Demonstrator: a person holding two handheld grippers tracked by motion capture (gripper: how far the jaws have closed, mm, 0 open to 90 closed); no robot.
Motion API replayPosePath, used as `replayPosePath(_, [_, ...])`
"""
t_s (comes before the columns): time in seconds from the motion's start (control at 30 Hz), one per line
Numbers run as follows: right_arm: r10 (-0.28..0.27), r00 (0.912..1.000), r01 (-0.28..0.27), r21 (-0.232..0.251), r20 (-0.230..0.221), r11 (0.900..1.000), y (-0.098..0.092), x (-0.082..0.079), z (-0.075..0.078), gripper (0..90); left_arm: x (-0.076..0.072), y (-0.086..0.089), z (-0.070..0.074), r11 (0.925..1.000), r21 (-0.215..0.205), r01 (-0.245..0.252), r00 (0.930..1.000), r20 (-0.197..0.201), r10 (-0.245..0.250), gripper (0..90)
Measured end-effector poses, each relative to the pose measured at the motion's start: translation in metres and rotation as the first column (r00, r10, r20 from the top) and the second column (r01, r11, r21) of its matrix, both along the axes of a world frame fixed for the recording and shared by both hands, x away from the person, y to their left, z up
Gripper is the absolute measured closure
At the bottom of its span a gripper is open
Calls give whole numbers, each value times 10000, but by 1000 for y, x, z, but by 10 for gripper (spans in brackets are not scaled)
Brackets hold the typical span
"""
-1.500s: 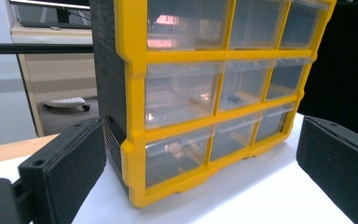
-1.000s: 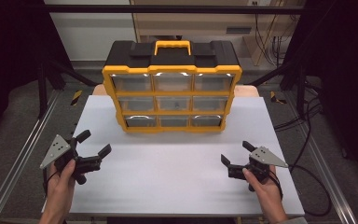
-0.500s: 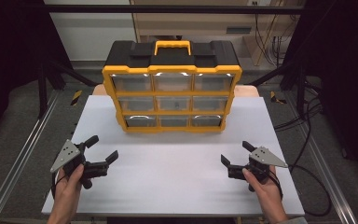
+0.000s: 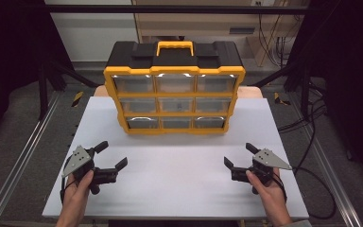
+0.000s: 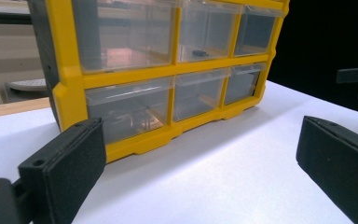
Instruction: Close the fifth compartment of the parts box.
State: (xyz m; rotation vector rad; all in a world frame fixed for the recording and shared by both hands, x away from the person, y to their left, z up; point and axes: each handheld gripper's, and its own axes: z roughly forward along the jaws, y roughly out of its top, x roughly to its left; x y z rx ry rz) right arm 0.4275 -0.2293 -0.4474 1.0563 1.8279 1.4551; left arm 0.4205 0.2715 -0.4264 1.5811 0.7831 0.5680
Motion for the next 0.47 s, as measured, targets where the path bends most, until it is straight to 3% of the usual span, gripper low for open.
replayPosePath(0.17, [-21, 10000, 21, -90, 89, 10000, 0, 0, 0, 23, -2, -1, -3, 9999, -106, -36, 10000, 62, 37, 14])
replayPosePath(0.47, [153, 9991, -136, -430, 394, 9990, 0, 0, -2, 27, -6, -9, -10, 9998, 64, 188, 9998, 47, -189, 14])
